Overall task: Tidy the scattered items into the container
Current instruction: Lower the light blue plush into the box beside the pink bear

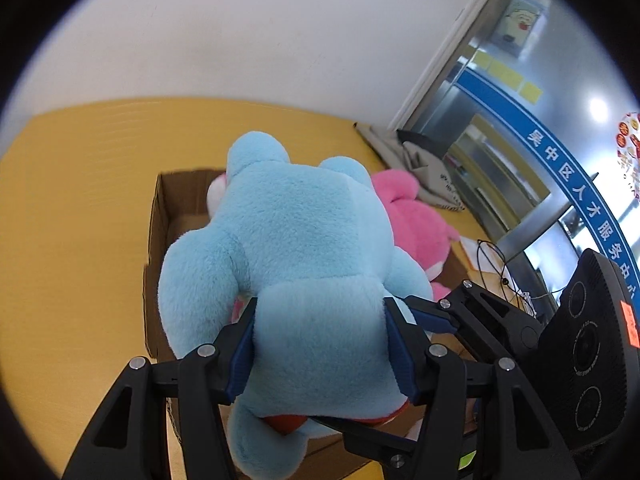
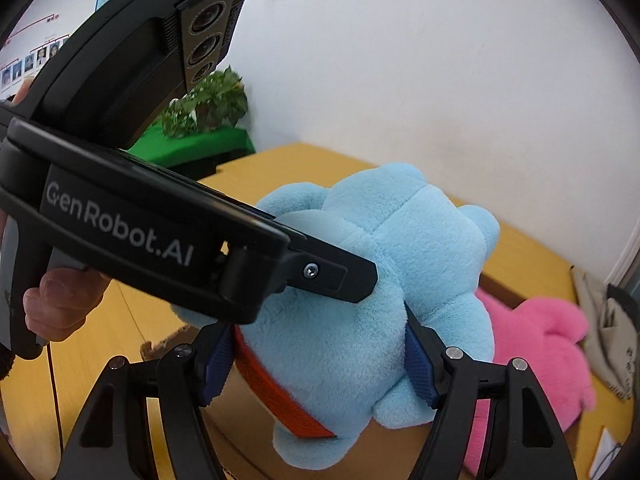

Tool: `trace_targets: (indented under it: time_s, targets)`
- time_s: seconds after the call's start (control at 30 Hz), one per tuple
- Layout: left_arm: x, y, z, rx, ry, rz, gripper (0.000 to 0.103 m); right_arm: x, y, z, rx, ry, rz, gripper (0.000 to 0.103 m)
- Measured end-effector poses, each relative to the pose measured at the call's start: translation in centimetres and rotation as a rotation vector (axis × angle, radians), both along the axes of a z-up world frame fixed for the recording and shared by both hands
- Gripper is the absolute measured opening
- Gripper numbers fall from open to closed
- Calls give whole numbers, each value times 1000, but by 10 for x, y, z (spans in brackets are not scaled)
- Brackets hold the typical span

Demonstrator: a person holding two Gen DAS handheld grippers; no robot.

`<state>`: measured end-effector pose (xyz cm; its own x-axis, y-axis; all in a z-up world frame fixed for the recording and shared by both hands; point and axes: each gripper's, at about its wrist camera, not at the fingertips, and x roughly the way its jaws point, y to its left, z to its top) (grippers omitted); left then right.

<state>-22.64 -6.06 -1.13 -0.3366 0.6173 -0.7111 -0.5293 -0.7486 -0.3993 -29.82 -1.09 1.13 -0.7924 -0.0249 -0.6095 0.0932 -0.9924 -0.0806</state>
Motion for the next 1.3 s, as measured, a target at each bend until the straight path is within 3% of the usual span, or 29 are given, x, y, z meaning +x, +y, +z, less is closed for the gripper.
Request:
trace_targets:
  time_s: [0.13,0.33,0.5,0.6,0.67,0.77,0.9,1.03,1.1,1.2,1.3]
  targets:
    - [-2,-4,-19,9,-37,8,57,-3,2,-25,-34,-69,20,77]
    - [1,-12,-37,16,-80,26,57,3,-1,-38,-45,-132,56,78]
    - [10,-18,-53,6,-103,31,57,16,-16,-53,-15,-189,97,78]
    - [14,-23,-60,1,-110,46,60,-14,-18,-51,1,-215,117,78]
    - [16,-27,-64,-5,-117,64,67,-14,-21,-51,4,-229,130,81]
    - [21,-34,-66,-16,-106,84,68,-12,-7,-61,-17,-244,137,88]
    - [37,-50,-43,10,-35,126,68,-10,2,-49,-20,-212,117,100]
    - [67,-62,-3,-14,89,164,69,21,13,-23,2,-147,68,102]
    - [87,-64,16,-22,150,168,76,9,18,-7,13,-103,23,102]
    - [117,-61,35,-16,220,163,78,57,48,29,-4,-18,-62,103]
    - [146,-50,46,-27,283,180,78,79,39,39,-64,55,-142,103]
